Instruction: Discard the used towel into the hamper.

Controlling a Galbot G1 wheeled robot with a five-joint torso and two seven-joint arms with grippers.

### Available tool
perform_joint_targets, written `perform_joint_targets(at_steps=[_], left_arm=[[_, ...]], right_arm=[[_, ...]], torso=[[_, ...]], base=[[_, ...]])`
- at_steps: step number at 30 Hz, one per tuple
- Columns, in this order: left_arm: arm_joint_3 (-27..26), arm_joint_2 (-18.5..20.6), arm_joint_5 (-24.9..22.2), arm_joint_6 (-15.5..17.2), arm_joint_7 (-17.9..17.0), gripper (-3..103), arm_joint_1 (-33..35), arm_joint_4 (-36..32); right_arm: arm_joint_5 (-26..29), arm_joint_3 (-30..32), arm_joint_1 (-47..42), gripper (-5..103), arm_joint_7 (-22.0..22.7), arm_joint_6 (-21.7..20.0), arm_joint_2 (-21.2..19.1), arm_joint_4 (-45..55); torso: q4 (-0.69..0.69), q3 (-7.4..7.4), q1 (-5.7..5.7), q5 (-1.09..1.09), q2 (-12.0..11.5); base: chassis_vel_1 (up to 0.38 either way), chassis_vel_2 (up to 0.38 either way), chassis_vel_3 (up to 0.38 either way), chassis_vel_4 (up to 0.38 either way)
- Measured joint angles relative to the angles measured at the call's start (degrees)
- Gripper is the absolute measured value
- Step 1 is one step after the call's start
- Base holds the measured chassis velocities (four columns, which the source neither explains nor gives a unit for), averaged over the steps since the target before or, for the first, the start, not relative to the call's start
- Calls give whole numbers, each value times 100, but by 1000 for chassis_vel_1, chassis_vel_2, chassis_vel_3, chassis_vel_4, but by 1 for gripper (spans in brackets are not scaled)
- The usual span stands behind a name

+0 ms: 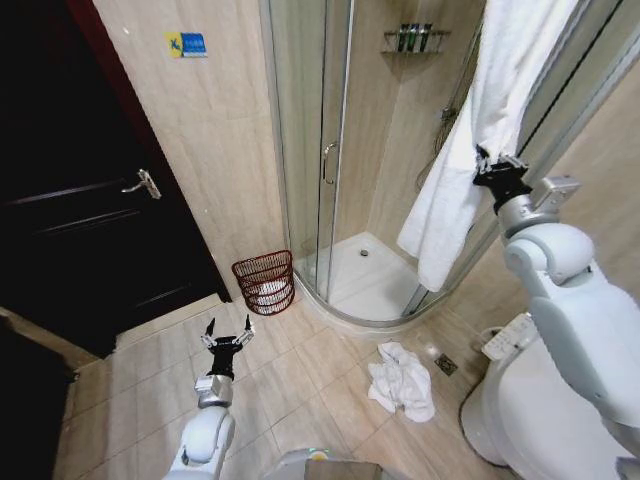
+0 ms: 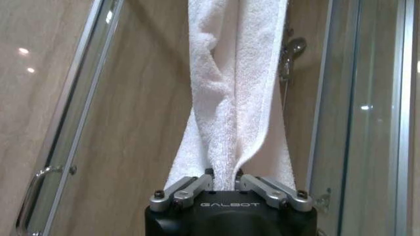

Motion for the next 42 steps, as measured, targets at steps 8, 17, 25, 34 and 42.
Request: perform_joint_targets(at_steps=[8,17,25,34,42], left_arm=[[35,0,16,-23,6,100,1,49],[58,13,24,-27,16,100,-14,37],[75,-3,43,-76,18,100,11,30],[82,-40,92,-118,19,100,58,-3],[101,-93,151,-122,18,100,100,-87]], right_arm=[[-47,361,-648,7,-47,28,46,238],[-68,621,-1238,7,-101,46,79,433],[-84,828,-1559,7,-154,77,77,543],[-116,1017,-1914,7,-219,120,129,704],[-125,1224,-2209,7,-287,149,134,840]], torso=[[0,0,0,-2,0],[0,0,0,0,0],[0,0,0,0,0],[0,0,0,0,0],[0,1,0,5,-1]], base=[[0,0,0,0],[0,0,0,0],[0,0,0,0],[0,0,0,0],[0,0,0,0]])
